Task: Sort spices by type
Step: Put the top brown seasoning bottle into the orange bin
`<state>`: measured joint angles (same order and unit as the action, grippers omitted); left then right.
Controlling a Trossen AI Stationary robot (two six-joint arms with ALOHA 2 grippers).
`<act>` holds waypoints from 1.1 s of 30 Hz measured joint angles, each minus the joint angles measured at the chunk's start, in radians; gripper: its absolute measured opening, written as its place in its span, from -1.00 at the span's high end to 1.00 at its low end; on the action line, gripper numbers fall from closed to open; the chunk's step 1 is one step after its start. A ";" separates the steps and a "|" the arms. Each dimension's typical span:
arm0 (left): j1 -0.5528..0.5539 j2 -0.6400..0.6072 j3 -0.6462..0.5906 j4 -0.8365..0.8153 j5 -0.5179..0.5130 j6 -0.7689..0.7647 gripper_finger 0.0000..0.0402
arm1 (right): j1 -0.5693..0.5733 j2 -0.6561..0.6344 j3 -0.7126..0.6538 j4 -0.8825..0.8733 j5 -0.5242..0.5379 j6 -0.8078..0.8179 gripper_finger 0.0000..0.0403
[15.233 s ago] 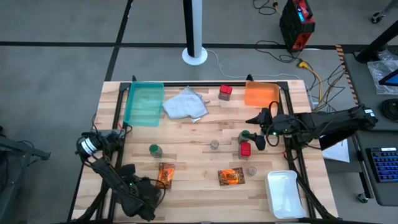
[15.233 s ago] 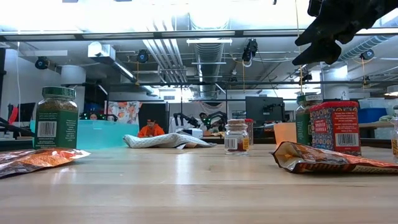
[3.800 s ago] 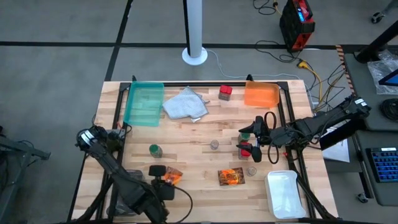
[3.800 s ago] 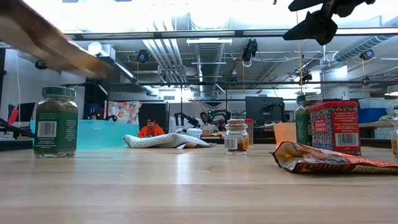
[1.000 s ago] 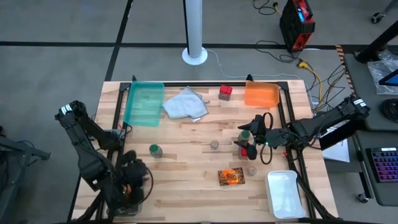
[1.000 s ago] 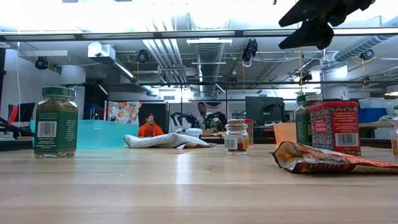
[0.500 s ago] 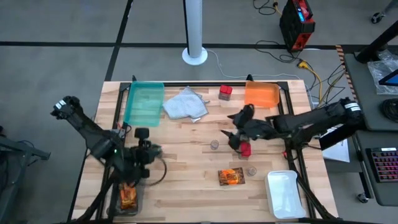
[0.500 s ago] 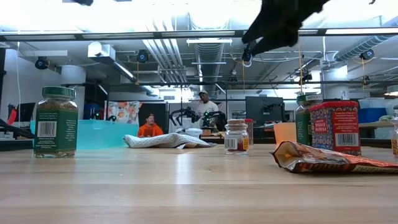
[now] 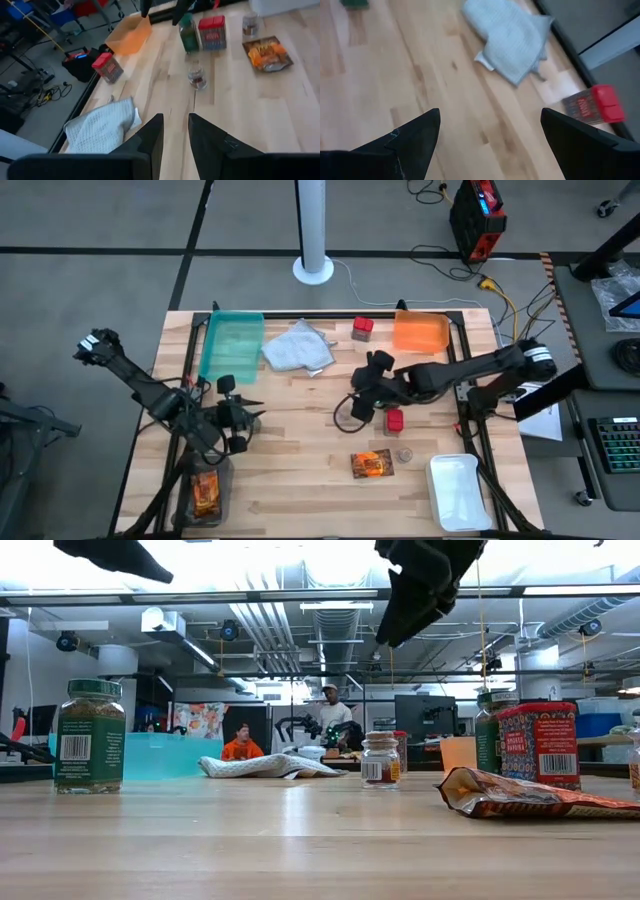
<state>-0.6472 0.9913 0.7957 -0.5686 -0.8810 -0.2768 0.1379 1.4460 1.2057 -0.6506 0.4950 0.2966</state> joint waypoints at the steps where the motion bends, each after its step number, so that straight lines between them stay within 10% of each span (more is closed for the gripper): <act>1: 0.000 -0.002 -0.005 0.000 0.000 0.002 0.63 | 0.000 0.009 0.000 0.001 -0.016 0.009 -0.68; 33: 0.000 0.004 -0.022 -0.030 -0.055 0.013 0.62 | -0.018 0.270 0.001 0.061 -0.289 -0.088 -0.68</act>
<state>-0.6476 0.9951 0.7738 -0.5983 -0.9363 -0.2634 0.1195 1.7156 1.2068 -0.5900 0.2057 0.2091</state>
